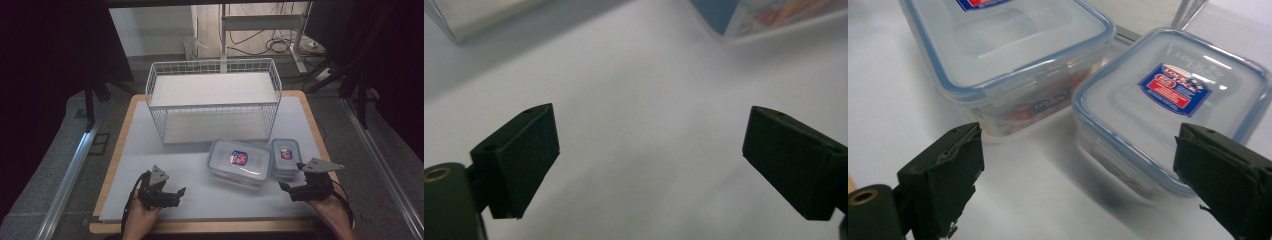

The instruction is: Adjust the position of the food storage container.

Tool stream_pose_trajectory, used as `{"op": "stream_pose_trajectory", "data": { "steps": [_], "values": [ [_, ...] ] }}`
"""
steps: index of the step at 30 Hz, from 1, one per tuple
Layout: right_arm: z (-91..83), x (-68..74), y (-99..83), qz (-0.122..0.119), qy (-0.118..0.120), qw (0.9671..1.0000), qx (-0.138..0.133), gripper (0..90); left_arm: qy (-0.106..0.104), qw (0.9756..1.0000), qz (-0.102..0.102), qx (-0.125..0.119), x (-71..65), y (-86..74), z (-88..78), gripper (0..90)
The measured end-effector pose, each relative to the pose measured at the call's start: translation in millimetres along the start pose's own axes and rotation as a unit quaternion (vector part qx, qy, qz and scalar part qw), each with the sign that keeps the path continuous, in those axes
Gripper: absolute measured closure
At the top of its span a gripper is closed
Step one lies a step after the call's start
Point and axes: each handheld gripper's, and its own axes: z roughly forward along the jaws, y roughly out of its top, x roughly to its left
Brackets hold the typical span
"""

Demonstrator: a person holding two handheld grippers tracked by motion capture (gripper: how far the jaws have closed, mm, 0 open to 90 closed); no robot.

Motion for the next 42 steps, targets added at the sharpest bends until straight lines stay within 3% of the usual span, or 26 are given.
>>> {"op": "stream_pose_trajectory", "data": {
  "steps": [1, 4, 11, 16, 25, 35, 36, 39, 41, 42],
  "values": [
    [0.2, -1.2, -0.4, -0.001, 0.001, 1.0, -0.001, 4.2, -0.004, 0.9998, -0.001, 0.017, -0.4, -0.9, 2.2, 7.3],
    [0.7, -3.3, -1.8, 0.002, 0.001, 1.0, 0.003, 3.8, -0.003, 0.9997, 0.0, 0.023, -0.3, -1.4, 3.2, 6.7],
    [0.9, -2.9, -1.3, 0.003, -0.003, 1.0, 0.004, 4.0, -0.006, 0.9999, -0.009, 0.009, -0.5, -0.3, 2.1, 2.4],
    [2.5, -2.0, -1.9, 0.001, -0.008, 0.9999, 0.013, 4.0, -0.021, 0.9997, -0.01, 0.001, -0.4, 0.2, 1.2, 1.1],
    [4.3, 4.8, 0.7, 0.001, -0.015, 0.9997, 0.019, 0.0, -0.014, 0.9999, 0.003, -0.001, -3.6, 1.7, 0.6, 3.0],
    [-3.2, 2.9, 10.0, 0.013, 0.0, 0.9999, 0.011, 30.6, -0.009, 0.9999, 0.014, 0.0, -6.2, 2.9, 1.8, 9.2],
    [-4.8, 1.5, 13.0, 0.02, 0.006, 0.9998, 0.008, 38.7, -0.008, 0.9998, 0.017, 0.001, -7.1, 3.6, 2.4, 9.5],
    [-5.3, 0.3, 15.5, 0.024, 0.014, 0.9996, 0.008, 44.6, -0.009, 0.9998, 0.019, 0.001, -8.1, 4.2, 3.1, 10.0],
    [-2.8, -1.9, 19.2, 0.032, 0.026, 0.9991, 0.008, 54.9, -0.012, 0.9998, 0.018, 0.001, -8.8, 4.6, 4.5, 12.9],
    [-2.8, -1.9, 19.2, 0.032, 0.026, 0.9991, 0.008, 54.9, -0.013, 0.9998, 0.018, 0.002, -9.0, 4.8, 5.0, 12.9]
  ]
}}
